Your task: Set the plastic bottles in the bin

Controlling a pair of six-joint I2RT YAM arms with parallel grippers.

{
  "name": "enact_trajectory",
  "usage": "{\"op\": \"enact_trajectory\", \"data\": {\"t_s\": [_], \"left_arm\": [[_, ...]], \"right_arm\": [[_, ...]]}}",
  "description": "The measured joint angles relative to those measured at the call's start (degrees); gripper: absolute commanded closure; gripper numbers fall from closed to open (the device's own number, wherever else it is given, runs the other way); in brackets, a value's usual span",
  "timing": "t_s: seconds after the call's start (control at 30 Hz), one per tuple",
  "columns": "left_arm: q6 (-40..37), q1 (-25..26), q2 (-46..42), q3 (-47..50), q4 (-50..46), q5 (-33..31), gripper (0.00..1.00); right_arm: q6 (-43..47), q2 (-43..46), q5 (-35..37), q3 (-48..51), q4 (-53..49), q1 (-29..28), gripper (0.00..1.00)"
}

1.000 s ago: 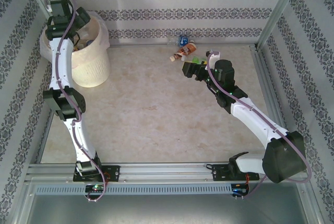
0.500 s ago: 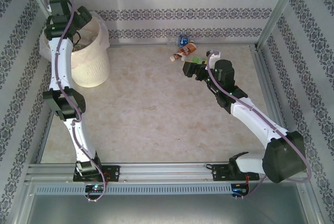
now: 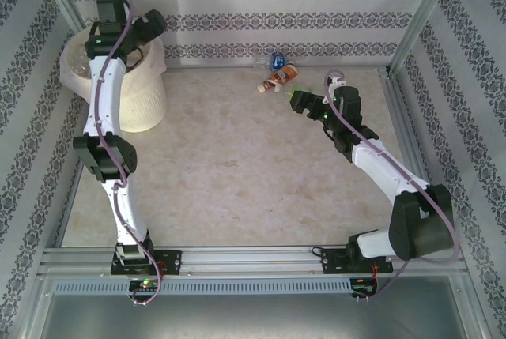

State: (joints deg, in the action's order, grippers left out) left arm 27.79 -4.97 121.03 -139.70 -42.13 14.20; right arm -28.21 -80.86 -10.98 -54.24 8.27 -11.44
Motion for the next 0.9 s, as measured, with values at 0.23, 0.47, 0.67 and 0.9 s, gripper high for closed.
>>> {"op": "enact_trajectory", "data": {"t_s": [0.23, 0.47, 0.67, 0.9], "left_arm": [[-2.64, 7.5, -5.57, 5.4, 0.96, 2.34, 0.0], [-3.52, 13.49, -10.4, 14.84, 4.52, 4.15, 0.0], [-1.97, 14.73, -13.25, 25.66, 9.57, 7.28, 0.0], [0.33, 14.84, -16.96, 35.8, 13.62, 9.38, 0.0]], "right_arm": [[7.48, -5.86, 0.52, -6.54, -8.07, 2.36, 0.02], [22.16, -11.72, 0.22, -14.73, -13.53, 2.73, 0.03], [37.35, -21.97, -1.16, -28.46, -24.41, 3.39, 0.02], [49.66, -35.87, -1.84, -47.36, -37.48, 4.22, 0.02]]}}
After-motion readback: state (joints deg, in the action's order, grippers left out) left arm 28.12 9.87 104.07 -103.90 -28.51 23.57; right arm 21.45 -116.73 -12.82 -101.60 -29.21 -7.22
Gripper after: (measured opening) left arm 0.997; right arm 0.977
